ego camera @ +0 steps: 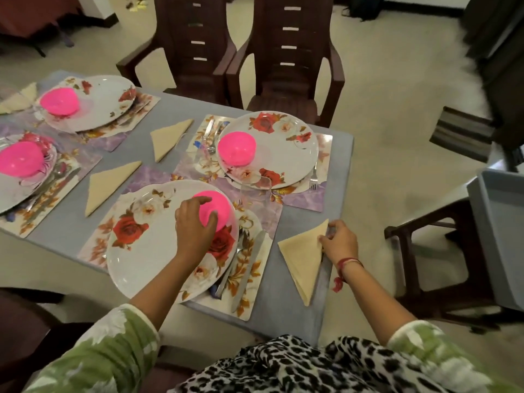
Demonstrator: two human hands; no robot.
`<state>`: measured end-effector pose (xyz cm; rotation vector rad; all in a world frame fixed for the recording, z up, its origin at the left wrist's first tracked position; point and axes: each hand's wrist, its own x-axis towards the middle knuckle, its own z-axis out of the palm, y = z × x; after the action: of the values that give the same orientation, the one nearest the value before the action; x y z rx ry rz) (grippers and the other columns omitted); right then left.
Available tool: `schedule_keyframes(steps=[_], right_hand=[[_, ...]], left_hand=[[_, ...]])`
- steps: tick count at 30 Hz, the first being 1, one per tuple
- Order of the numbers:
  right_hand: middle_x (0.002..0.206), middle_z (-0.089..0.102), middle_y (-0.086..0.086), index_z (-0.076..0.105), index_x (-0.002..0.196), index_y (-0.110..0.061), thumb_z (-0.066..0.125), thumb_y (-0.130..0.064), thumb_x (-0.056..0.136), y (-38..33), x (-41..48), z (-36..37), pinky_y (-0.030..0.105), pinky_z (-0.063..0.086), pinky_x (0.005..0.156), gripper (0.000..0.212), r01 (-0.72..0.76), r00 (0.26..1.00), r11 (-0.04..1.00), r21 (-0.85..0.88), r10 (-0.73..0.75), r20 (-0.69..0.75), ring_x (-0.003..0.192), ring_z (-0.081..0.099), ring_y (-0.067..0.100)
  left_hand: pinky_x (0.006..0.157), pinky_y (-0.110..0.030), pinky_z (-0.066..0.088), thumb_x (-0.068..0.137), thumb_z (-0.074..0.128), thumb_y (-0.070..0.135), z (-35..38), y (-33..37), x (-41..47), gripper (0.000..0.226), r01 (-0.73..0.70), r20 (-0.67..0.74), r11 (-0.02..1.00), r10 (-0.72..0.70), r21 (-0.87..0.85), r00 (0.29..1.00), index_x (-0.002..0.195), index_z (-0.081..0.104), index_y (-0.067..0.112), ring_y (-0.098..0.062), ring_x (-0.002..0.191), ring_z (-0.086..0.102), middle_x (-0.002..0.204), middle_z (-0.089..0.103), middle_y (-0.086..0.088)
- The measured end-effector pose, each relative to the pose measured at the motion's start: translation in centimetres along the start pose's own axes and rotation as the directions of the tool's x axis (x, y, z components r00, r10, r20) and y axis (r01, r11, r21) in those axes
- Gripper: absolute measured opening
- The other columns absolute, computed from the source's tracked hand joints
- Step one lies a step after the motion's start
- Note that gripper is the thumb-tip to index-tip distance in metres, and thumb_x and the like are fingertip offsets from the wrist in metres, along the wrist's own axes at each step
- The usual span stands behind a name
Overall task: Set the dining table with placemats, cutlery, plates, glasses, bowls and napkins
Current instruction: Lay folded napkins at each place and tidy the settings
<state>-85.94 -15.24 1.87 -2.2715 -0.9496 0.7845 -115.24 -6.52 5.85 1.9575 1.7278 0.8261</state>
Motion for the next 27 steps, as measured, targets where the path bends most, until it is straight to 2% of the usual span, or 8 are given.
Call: schedule_keyframes(steps=[8, 11, 13, 16, 19, 22, 25, 27], right_hand=[[0.079, 0.059, 0.006, 0.062, 0.106, -0.006, 0.067, -0.005, 0.082, -1.3, 0.9, 0.7, 0.030, 0.048, 0.081, 0.024, -0.007, 0.999, 0.993, 0.114, 0.012, -0.041, 0.080, 0.056, 0.022], [0.099, 0.054, 0.006, 0.055, 0.115, -0.010, 0.072, -0.015, 0.082, -1.4, 0.4, 0.3, 0.034, 0.048, 0.088, 0.038, -0.006, 0.998, 0.994, 0.110, 0.013, -0.067, 0.087, 0.055, 0.023], [0.112, 0.043, 0.005, 0.052, 0.120, -0.012, 0.070, -0.020, 0.083, -2.1, -1.0, 0.6, 0.034, 0.045, 0.088, 0.042, 0.061, 0.992, 0.993, 0.101, -0.049, -0.121, 0.090, 0.050, 0.019], [0.097, 0.048, -0.003, 0.060, 0.107, -0.012, 0.067, -0.015, 0.084, -4.4, -4.7, 2.9, 0.029, 0.045, 0.074, 0.024, 0.290, 0.956, 0.950, 0.116, -0.292, 0.003, 0.079, 0.054, 0.015], [0.092, 0.055, -0.001, 0.062, 0.104, -0.011, 0.064, -0.016, 0.086, -6.0, -8.1, 6.6, 0.030, 0.048, 0.070, 0.018, 0.585, 0.758, 0.809, 0.057, -0.571, 0.316, 0.074, 0.057, 0.015], [0.102, 0.058, 0.007, 0.061, 0.113, -0.013, 0.068, -0.012, 0.081, -7.0, -10.2, 9.8, 0.034, 0.055, 0.062, 0.033, 0.869, 0.452, 0.492, -0.053, -0.746, 0.490, 0.081, 0.061, 0.023], [0.086, 0.061, 0.005, 0.067, 0.104, -0.014, 0.081, -0.011, 0.065, -7.8, -10.5, 11.3, 0.027, 0.052, 0.047, 0.041, 0.960, 0.277, 0.245, -0.132, -0.783, 0.558, 0.064, 0.061, 0.021], [0.078, 0.058, 0.003, 0.068, 0.092, -0.015, 0.082, -0.008, 0.063, -8.3, -10.1, 11.8, 0.026, 0.048, 0.044, 0.033, 0.974, 0.221, 0.146, -0.172, -0.772, 0.596, 0.056, 0.055, 0.017]], left_hand=[[0.092, -0.028, 0.027, 0.085, 0.059, 0.023, -0.9, -2.5, -1.3, 0.031, 0.012, -0.012, 1.000, -0.012, 0.002, 1.000, 0.113, 0.060, 0.012, -0.028, 0.110, 0.049, 0.114, 0.060, -0.009], [0.092, -0.030, 0.030, 0.087, 0.066, 0.015, -2.4, -3.9, -1.8, 0.029, 0.085, -0.092, 0.996, -0.084, 0.003, 0.992, 0.116, 0.060, 0.011, -0.028, 0.114, 0.047, 0.118, 0.058, -0.011], [0.095, -0.033, 0.034, 0.087, 0.065, 0.016, -3.8, -5.4, -2.1, 0.031, 0.161, -0.163, 0.987, -0.156, 0.015, 0.974, 0.117, 0.059, 0.010, -0.029, 0.115, 0.047, 0.122, 0.056, -0.012], [0.105, -0.048, 0.033, 0.089, 0.063, 0.028, -6.0, -7.8, -2.9, 0.044, 0.340, -0.214, 0.931, -0.309, 0.130, 0.927, 0.127, 0.049, 0.009, -0.034, 0.125, 0.041, 0.134, 0.046, -0.015], [0.111, -0.054, 0.025, 0.089, 0.063, 0.037, -7.5, -10.1, -4.1, 0.070, 0.636, -0.258, 0.757, -0.591, 0.151, 0.764, 0.142, 0.029, 0.007, -0.040, 0.137, 0.024, 0.149, 0.025, -0.019], [0.107, -0.053, 0.034, 0.091, 0.060, 0.038, -8.0, -12.4, -5.6, 0.067, 0.840, -0.277, 0.535, -0.824, -0.092, 0.495, 0.141, 0.030, 0.004, -0.041, 0.132, 0.033, 0.145, 0.031, -0.022], [0.095, -0.047, 0.045, 0.097, 0.051, 0.031, -7.4, -13.1, -6.6, 0.041, 0.779, -0.218, 0.523, -0.853, -0.347, 0.475, 0.128, 0.045, 0.006, -0.036, 0.115, 0.052, 0.129, 0.051, -0.017], [0.093, -0.043, 0.045, 0.098, 0.049, 0.025, -7.1, -12.8, -6.7, 0.033, 0.728, -0.262, 0.556, -0.831, -0.401, 0.491, 0.125, 0.047, 0.007, -0.034, 0.109, 0.054, 0.126, 0.051, -0.015]])
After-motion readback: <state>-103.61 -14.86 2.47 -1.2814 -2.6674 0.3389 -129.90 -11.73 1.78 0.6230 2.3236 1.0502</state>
